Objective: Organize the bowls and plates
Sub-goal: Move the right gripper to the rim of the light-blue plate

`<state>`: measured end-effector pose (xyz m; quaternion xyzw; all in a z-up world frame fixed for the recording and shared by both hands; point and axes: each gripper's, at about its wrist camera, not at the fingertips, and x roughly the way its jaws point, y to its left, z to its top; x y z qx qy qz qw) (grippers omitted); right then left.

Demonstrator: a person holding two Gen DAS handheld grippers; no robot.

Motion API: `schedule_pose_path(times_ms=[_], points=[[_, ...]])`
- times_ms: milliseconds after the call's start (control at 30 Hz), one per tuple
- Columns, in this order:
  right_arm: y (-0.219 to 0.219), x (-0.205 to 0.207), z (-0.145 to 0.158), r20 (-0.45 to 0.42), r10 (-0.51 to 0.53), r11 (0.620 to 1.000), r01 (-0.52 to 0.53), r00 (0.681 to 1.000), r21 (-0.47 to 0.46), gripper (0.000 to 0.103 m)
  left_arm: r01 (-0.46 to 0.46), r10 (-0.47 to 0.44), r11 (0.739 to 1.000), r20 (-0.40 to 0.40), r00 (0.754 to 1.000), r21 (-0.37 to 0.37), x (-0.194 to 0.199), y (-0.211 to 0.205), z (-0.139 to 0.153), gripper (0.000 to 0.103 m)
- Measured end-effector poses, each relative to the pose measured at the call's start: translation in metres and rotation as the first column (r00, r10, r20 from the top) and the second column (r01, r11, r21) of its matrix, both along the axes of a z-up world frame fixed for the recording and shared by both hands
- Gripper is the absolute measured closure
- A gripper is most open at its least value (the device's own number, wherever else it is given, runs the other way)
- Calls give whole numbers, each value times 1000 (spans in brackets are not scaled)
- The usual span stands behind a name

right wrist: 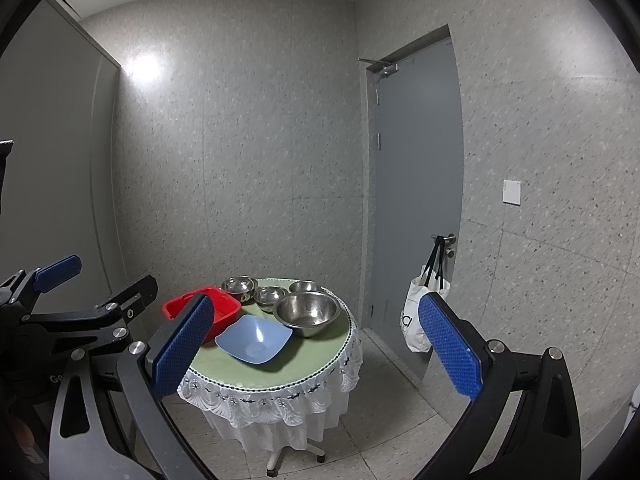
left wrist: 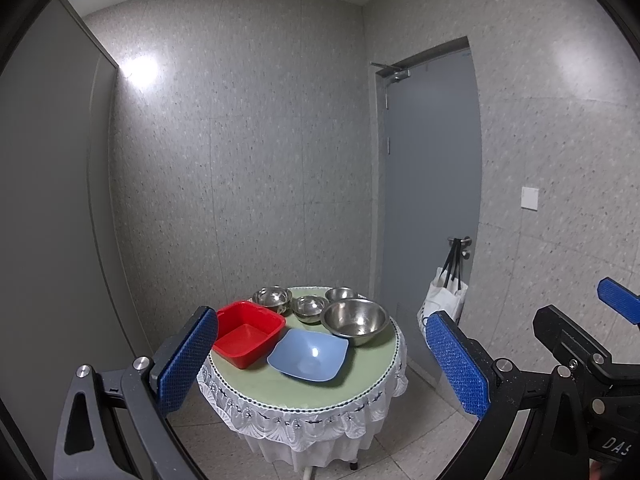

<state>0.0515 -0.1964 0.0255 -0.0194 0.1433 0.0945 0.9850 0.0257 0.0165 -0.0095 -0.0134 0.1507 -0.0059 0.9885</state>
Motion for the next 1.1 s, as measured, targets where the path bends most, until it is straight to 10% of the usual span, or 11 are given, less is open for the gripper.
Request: schedule_pose_path(times_ms=[600, 1100], points=[[57, 92, -87, -180, 55, 998, -55, 982, 1, 0, -21, -17, 988, -245, 969, -152, 108, 62, -61, 1], [58, 326, -218, -462, 170, 985, -163, 870, 55, 0, -174, 92, 972, -426, 900, -158, 360, 36, -83, 1]])
